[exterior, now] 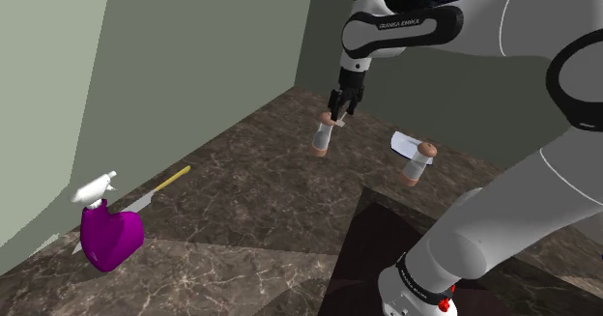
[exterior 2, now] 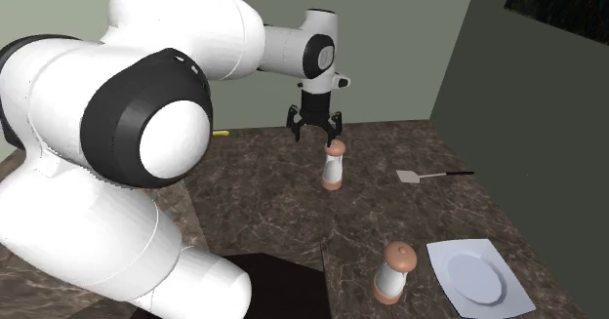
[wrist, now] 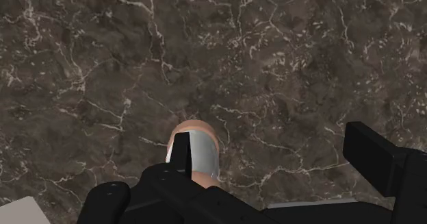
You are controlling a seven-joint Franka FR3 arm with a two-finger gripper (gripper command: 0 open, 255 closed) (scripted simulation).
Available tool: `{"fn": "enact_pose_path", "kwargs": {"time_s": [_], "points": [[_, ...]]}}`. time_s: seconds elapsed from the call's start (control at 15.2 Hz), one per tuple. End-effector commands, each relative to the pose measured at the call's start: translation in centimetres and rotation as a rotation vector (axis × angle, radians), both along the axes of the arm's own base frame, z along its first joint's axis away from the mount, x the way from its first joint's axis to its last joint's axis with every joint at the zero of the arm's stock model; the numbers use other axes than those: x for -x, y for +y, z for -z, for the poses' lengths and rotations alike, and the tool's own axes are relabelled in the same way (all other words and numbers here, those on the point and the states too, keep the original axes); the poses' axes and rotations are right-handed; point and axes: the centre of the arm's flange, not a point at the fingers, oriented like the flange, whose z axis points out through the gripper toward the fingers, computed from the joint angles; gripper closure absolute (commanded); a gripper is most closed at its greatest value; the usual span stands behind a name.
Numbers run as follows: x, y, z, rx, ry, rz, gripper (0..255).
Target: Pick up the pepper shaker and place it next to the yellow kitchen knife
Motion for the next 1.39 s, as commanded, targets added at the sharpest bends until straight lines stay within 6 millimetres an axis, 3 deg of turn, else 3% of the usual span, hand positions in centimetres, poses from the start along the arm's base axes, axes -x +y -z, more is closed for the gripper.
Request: {"fn": "enact_pose_path", "kwargs": {"time_s": [0.0,0.46,0.92,1.32], "points": [[-2.3,-1.0,1.0,0.0,-0.008,-0.014,0],[-9.9,-4.7,3.4,0.0,-0.033,-0.06,0],[-9.5,-4.7,7.1,0.0,-0.033,-0.06,0],[-9.5,-4.7,7.4,0.0,-0.033,-0.06,0]]}}
